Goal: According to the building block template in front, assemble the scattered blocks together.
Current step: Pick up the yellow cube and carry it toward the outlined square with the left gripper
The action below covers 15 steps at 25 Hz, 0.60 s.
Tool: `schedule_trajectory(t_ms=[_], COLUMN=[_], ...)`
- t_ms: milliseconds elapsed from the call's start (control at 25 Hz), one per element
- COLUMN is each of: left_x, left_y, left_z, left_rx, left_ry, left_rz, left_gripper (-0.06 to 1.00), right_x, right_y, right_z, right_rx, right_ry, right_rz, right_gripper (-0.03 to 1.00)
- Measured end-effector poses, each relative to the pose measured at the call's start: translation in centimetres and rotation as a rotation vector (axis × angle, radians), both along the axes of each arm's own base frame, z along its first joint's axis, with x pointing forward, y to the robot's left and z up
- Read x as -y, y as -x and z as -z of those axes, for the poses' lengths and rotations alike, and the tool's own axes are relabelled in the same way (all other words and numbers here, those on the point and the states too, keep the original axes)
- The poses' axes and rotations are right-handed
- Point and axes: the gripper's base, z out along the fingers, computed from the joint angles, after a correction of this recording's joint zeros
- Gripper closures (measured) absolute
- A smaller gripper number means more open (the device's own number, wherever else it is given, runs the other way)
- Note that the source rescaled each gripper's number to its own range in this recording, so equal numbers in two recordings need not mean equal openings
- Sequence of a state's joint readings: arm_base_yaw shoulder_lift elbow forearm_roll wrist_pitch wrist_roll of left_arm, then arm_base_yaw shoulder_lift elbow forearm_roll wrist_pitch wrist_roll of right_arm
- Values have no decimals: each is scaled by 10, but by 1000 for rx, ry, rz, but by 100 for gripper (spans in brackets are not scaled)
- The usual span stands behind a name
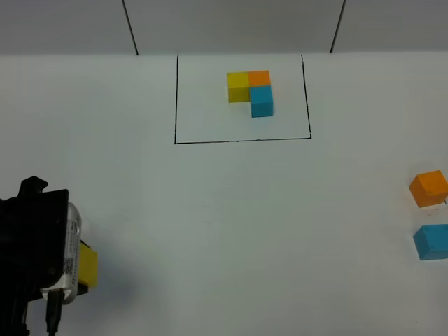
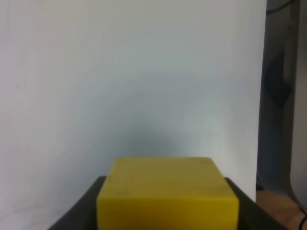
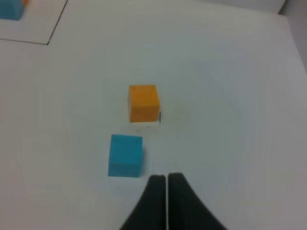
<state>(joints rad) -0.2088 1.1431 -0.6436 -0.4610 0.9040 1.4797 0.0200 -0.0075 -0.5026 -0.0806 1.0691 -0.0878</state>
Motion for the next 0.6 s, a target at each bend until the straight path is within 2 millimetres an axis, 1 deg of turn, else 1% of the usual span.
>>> schedule_trajectory(t_ms=[240, 400, 600], left_x=[4, 14, 22], left_y=[-3, -4, -13], left_z=[-2, -3, -15], left_rx=[52, 96, 125], left_ry=[28, 36, 59], left_rz=[13, 28, -1], left_gripper=[43, 43, 43], right_x=[0, 0, 0], right_y=[0, 0, 0], right_z=[0, 0, 0], right_rx=[0, 0, 0], right_ry=[0, 0, 0], right_rz=[0, 0, 0], right_gripper=[96, 96, 96])
